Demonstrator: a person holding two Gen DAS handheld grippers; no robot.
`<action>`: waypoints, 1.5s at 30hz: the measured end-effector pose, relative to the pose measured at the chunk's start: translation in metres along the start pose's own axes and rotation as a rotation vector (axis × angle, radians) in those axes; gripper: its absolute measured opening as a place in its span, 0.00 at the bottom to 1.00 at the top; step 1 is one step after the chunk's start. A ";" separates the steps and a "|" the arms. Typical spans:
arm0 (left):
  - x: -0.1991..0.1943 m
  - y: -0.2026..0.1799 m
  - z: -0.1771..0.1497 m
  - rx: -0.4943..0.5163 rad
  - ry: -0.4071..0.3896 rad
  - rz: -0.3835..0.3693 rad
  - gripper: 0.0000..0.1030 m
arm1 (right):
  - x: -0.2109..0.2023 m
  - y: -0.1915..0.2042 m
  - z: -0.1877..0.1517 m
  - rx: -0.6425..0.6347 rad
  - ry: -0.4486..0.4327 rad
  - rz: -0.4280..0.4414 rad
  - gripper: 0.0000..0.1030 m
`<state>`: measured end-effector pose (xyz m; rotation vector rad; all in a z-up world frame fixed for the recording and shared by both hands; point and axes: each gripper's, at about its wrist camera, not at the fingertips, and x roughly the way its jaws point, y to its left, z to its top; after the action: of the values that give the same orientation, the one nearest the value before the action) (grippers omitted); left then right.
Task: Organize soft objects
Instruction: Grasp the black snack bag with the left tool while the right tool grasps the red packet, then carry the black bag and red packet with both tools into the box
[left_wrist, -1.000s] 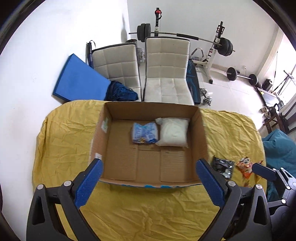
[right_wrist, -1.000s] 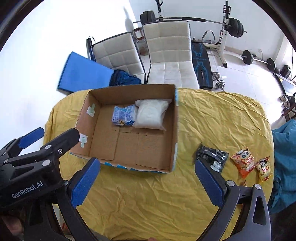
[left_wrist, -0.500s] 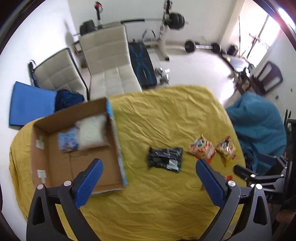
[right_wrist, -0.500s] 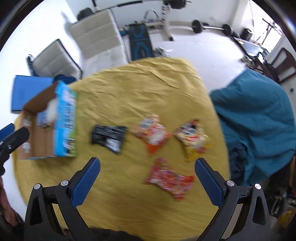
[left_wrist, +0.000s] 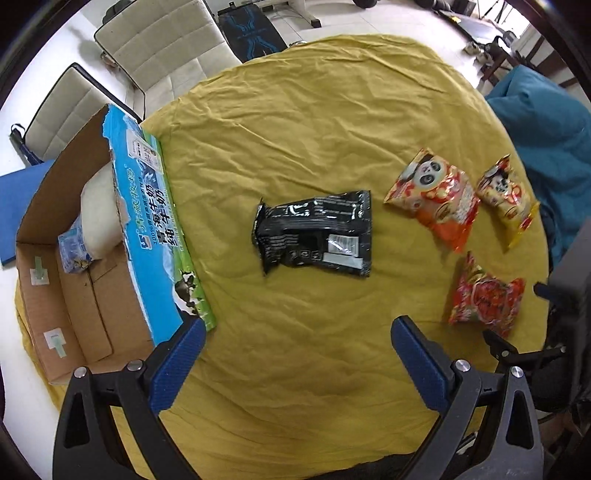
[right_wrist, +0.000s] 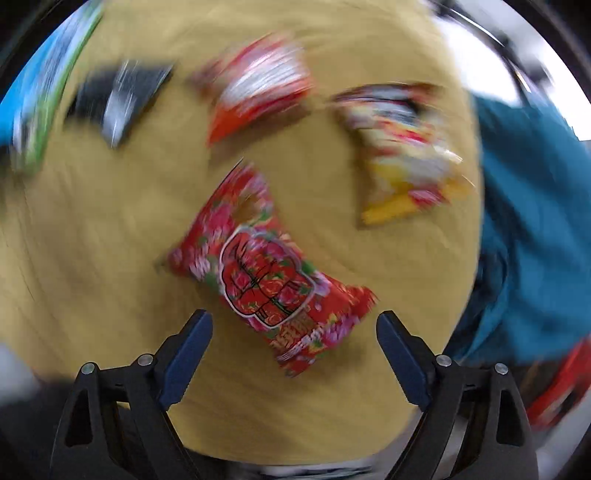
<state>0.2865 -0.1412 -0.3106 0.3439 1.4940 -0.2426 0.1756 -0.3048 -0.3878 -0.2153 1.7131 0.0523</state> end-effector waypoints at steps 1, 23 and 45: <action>0.002 0.000 0.001 0.012 0.006 0.005 1.00 | 0.010 0.004 0.002 -0.054 0.022 -0.025 0.89; 0.122 -0.064 0.057 0.823 0.293 0.210 0.53 | 0.011 -0.059 0.017 0.171 0.062 0.140 0.63; 0.122 -0.022 0.003 0.006 0.299 -0.074 0.57 | 0.034 -0.092 0.009 0.478 0.063 0.278 0.66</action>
<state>0.2892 -0.1557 -0.4337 0.3401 1.8028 -0.2632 0.1953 -0.3975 -0.4141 0.3786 1.7558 -0.1598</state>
